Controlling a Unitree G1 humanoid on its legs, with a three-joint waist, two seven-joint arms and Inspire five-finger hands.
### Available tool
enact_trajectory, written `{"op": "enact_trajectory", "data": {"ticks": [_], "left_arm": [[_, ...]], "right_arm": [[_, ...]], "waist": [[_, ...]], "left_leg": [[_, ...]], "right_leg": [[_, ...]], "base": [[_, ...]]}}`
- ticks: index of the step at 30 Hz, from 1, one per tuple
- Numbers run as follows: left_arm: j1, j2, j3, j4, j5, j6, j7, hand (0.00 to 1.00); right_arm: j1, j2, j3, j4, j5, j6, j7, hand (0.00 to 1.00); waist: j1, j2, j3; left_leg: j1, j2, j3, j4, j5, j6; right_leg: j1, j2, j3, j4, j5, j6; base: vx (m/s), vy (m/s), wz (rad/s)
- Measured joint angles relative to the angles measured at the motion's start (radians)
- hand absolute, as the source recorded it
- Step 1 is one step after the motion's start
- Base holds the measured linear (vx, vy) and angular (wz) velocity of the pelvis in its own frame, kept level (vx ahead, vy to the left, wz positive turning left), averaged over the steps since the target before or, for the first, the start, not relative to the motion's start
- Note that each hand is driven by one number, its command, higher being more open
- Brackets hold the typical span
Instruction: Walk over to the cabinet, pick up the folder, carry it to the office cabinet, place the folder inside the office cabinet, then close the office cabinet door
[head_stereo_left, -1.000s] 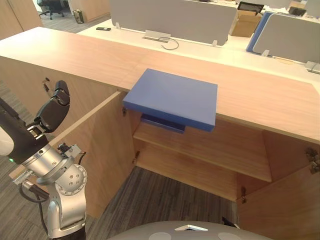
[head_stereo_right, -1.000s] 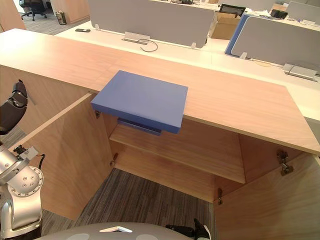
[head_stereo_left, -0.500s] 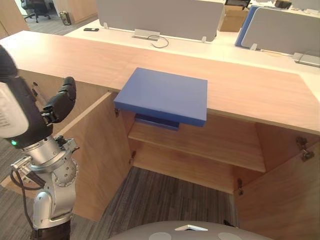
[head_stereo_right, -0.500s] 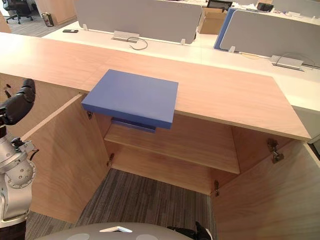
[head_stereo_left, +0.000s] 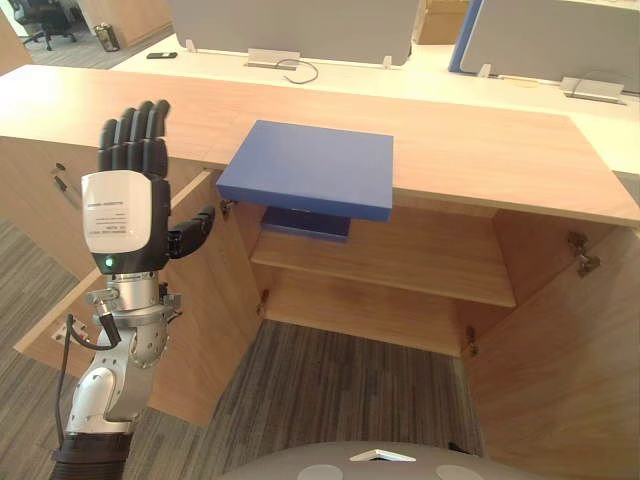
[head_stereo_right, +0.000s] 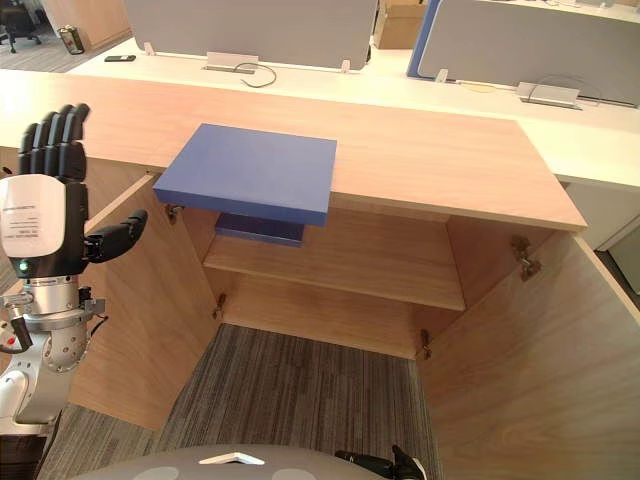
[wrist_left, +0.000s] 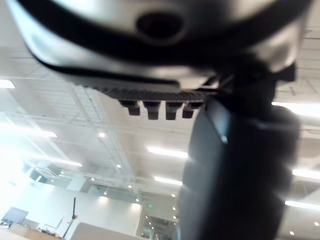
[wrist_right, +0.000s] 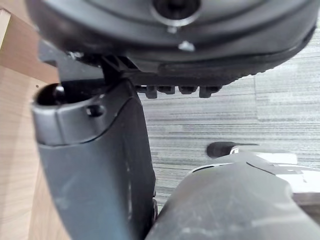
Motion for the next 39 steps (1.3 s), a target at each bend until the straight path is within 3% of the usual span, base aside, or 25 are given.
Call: {"op": "enact_trajectory", "data": {"ticks": [5, 11, 18, 27, 39], "left_arm": [[-0.007, 0.065, -0.085, 0.006, 0.006, -0.051, -0.034, 1.0], [-0.085, 0.142, -0.186, 0.088, 0.048, -0.072, -0.071, 1.0], [-0.221, 0.21, -0.252, 0.194, 0.088, -0.045, -0.072, 1.0], [-0.395, 0.214, -0.296, 0.313, 0.092, 0.0, -0.072, 1.0], [-0.498, 0.214, -0.307, 0.395, 0.091, 0.041, -0.066, 1.0]], "right_arm": [[-0.01, 0.003, 0.008, -0.004, 0.001, -0.008, 0.0, 1.0], [-0.011, 0.005, 0.026, -0.003, 0.0, -0.013, 0.001, 1.0], [-0.017, 0.006, 0.028, -0.003, 0.0, -0.014, 0.005, 1.0], [-0.027, 0.006, 0.028, -0.004, 0.0, -0.017, 0.009, 1.0], [-0.026, 0.007, 0.027, -0.019, 0.0, -0.018, 0.011, 1.0]], "waist": [[-0.026, -0.012, 0.01], [-0.035, -0.021, 0.009], [-0.054, -0.022, 0.009], [-0.085, -0.021, 0.009], [-0.107, -0.016, 0.011]], "left_leg": [[0.008, -0.027, -0.011, -0.095, 0.077, 0.0], [0.007, -0.033, -0.016, -0.096, 0.086, -0.002], [0.001, -0.044, -0.003, -0.092, 0.08, 0.001], [0.004, -0.046, 0.001, -0.091, 0.068, 0.002], [0.005, -0.047, 0.018, -0.092, 0.067, 0.001]], "right_leg": [[-0.028, -0.015, -0.01, -0.014, -0.005, 0.01], [-0.026, -0.015, -0.008, -0.02, -0.003, 0.014], [-0.016, -0.015, 0.003, -0.052, 0.022, 0.026], [-0.012, -0.017, 0.005, -0.065, 0.032, 0.012], [-0.028, -0.016, 0.019, -0.066, 0.032, 0.01]], "base": [[-0.16, -0.033, 0.04], [-0.06, -0.006, 0.02], [0.04, 0.009, -0.04], [0.02, 0.004, -0.04], [-0.05, -0.011, -0.05]]}}
